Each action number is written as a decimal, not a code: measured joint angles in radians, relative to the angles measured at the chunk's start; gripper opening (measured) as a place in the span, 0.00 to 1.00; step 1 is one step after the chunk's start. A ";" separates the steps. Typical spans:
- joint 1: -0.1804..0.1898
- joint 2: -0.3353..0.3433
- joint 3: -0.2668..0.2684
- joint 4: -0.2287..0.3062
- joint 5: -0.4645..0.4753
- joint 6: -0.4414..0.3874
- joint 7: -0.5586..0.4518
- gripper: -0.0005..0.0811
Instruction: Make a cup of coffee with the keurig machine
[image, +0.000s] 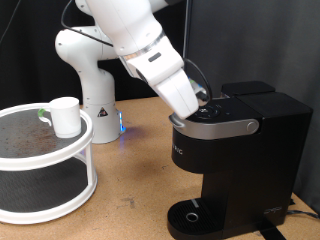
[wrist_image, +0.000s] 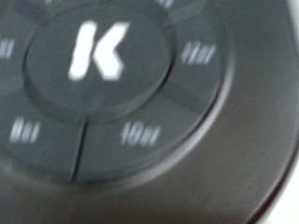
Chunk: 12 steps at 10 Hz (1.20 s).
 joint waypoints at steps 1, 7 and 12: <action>0.000 -0.002 -0.009 0.015 0.056 -0.024 -0.016 0.01; -0.008 -0.041 -0.011 -0.007 0.092 0.085 0.028 0.01; -0.025 -0.172 -0.051 -0.142 0.049 -0.097 -0.011 0.01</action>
